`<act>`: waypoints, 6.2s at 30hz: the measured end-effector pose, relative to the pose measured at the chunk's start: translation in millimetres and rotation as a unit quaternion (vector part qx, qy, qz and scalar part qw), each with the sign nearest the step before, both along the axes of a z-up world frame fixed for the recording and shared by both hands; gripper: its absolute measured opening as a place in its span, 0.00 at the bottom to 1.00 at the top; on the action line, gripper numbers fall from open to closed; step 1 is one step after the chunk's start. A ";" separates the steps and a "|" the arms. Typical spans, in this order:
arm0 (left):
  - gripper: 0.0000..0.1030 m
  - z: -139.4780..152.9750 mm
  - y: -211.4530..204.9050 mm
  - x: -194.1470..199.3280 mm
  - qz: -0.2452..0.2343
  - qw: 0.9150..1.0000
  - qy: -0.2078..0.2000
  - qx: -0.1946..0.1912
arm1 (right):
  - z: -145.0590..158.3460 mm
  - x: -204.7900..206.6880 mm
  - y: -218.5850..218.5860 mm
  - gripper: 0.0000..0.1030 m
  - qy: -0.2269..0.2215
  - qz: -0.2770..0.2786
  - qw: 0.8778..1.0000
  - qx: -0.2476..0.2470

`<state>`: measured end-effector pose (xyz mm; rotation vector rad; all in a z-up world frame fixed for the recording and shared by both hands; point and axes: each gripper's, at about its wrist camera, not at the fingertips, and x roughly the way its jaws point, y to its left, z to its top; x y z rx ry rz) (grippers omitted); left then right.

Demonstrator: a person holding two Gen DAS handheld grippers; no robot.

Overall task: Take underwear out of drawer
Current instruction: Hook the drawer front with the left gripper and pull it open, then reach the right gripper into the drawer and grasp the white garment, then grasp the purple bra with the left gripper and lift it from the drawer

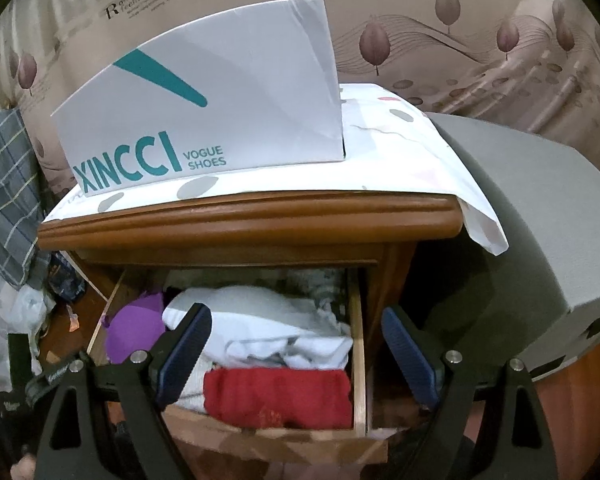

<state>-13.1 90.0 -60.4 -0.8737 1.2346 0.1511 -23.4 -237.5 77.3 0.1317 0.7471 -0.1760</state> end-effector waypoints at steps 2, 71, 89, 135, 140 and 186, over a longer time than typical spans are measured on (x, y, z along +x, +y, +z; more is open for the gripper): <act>1.00 -3.5 4.1 -6.6 -0.005 1.000 0.006 0.003 | -0.7 0.1 1.1 0.87 0.001 0.003 1.000 -0.003; 0.99 90.0 2.5 33.2 -0.251 0.932 -0.123 0.231 | -108.9 77.7 116.2 0.87 0.252 0.266 0.896 -0.249; 0.99 80.1 -8.4 33.9 -0.276 0.922 -0.117 0.245 | -105.8 86.8 82.8 0.31 0.240 0.242 0.932 -0.124; 0.94 20.1 -88.2 71.7 -0.297 0.916 -0.008 0.269 | -34.5 29.5 1.5 0.14 0.114 0.158 0.976 0.094; 0.83 29.3 -82.7 64.8 -0.299 0.917 -0.014 0.265 | -31.0 29.5 7.0 0.14 0.111 0.166 0.975 0.096; 0.10 137.8 -14.5 41.1 -0.228 0.923 -0.102 0.293 | -50.4 38.5 11.3 0.14 0.140 0.157 0.975 0.065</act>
